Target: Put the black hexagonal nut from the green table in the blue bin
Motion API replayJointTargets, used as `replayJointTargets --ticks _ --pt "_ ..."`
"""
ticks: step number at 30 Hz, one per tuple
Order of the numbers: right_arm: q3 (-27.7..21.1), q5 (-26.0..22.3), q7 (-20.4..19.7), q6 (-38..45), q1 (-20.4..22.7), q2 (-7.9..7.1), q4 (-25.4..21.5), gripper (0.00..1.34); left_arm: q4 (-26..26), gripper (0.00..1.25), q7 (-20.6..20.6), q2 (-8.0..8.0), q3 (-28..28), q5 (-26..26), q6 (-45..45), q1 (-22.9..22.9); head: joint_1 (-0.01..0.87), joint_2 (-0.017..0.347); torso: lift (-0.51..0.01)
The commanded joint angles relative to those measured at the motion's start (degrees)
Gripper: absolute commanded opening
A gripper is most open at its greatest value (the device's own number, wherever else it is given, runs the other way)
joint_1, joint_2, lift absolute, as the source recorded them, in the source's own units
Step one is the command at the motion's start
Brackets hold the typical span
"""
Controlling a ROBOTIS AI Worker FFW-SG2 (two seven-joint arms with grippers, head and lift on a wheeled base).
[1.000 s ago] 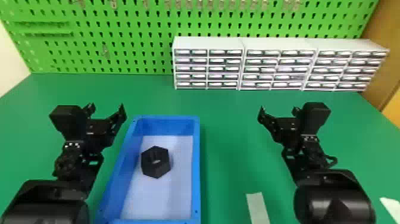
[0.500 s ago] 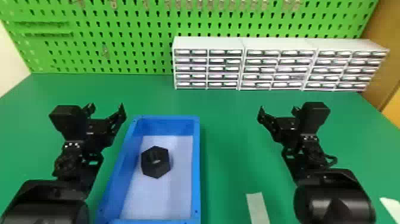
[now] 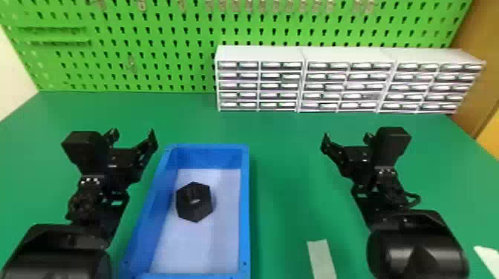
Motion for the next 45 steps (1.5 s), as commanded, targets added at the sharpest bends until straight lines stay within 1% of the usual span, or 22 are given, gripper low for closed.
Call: replayJointTargets --ticks 1,24,45 --pt "0.2 0.0 0.0 0.2 0.0 0.00 0.0 1.17 -0.1 0.83 0.0 -0.04 0.0 0.0 0.0 0.0 0.686 0.052 -0.097" --pt "0.6 0.0 0.0 0.7 -0.4 -0.44 0.0 1.17 0.0 0.83 0.0 0.05 0.0 -0.1 0.0 -0.1 0.686 0.052 -0.097" --pt "0.7 -0.2 0.0 0.7 -0.6 -0.44 0.0 1.17 0.0 0.83 0.0 0.05 0.0 0.0 0.0 -0.1 0.686 0.052 -0.097"
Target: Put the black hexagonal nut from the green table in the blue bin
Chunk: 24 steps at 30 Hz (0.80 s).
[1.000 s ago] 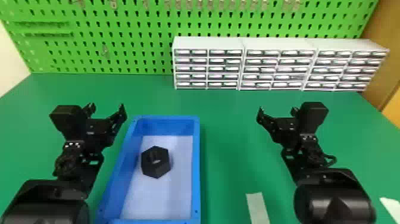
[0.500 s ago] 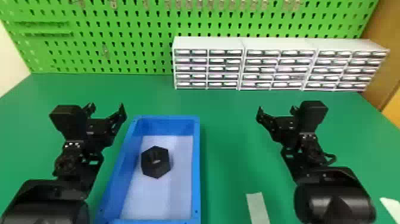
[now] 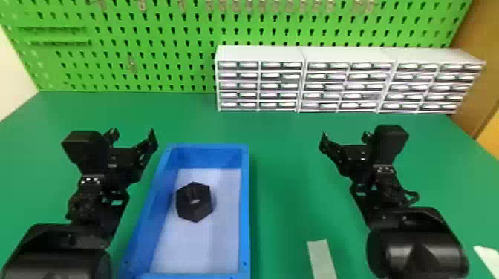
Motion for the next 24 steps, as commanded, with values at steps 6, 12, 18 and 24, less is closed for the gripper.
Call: replayJointTargets --ticks 6,12,18,24 --pt "0.0 -0.1 0.0 0.0 -0.1 0.00 -0.1 1.17 0.0 0.83 0.0 -0.06 0.0 0.0 0.0 0.0 0.686 0.052 -0.097" --pt "-0.1 -0.1 0.0 0.0 -0.2 0.00 -0.2 1.17 -0.1 0.83 0.0 0.03 0.0 0.0 0.0 0.0 0.686 0.052 -0.097" --pt "-0.1 -0.1 0.0 0.0 -0.2 -0.09 -0.2 1.17 0.0 0.83 0.0 0.03 -0.1 0.0 0.0 0.0 0.686 0.052 -0.097" --pt "-0.1 -0.1 0.0 0.0 -0.3 -0.09 -0.2 1.17 0.0 0.83 0.0 0.03 -0.1 0.0 0.0 0.0 0.686 0.052 -0.097"
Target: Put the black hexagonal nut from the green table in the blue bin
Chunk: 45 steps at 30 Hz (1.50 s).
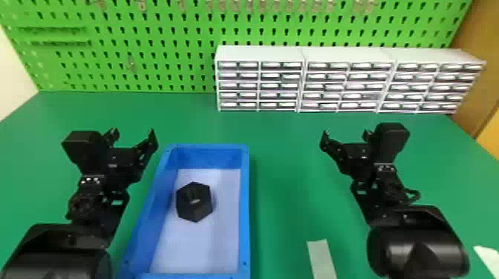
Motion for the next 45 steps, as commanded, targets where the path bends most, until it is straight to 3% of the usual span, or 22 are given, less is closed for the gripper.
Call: replayJointTargets --ticks 1,45 --pt "0.0 0.0 0.0 0.1 -0.1 -0.09 0.0 1.17 0.0 0.83 0.0 -0.05 -0.1 0.0 0.0 -0.1 0.686 0.052 -0.097" --pt "0.0 -0.3 0.0 0.4 -0.2 -0.27 0.0 1.17 0.0 0.83 -0.1 0.03 -0.1 0.0 0.0 -0.1 0.686 0.052 -0.097"
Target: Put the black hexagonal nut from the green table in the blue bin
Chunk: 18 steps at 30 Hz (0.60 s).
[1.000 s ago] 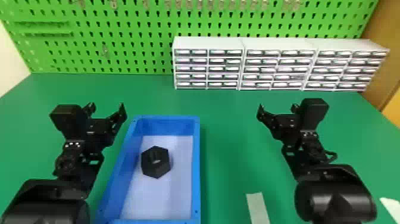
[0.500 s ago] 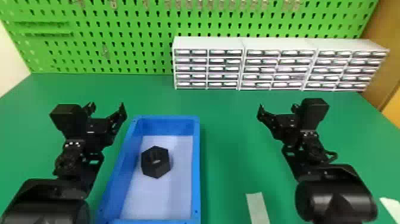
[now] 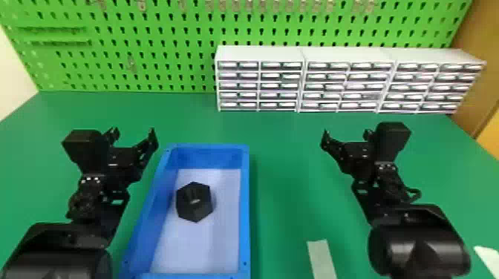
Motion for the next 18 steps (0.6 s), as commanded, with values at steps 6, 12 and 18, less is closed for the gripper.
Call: replayJointTargets --ticks 6,12,18 --pt "-0.1 -0.1 0.0 0.0 0.0 0.09 0.0 1.17 0.0 0.83 0.0 0.02 0.1 0.0 0.0 0.0 0.686 0.052 -0.097" --pt "-0.2 -0.1 0.0 0.1 0.0 0.09 0.0 1.17 0.0 0.83 -0.1 -0.07 0.1 0.0 0.0 0.0 0.686 0.052 -0.097" --pt "-0.2 -0.1 0.0 0.1 0.0 0.18 0.0 1.17 0.0 0.83 0.0 0.02 0.1 0.1 0.0 0.1 0.686 0.052 -0.097"
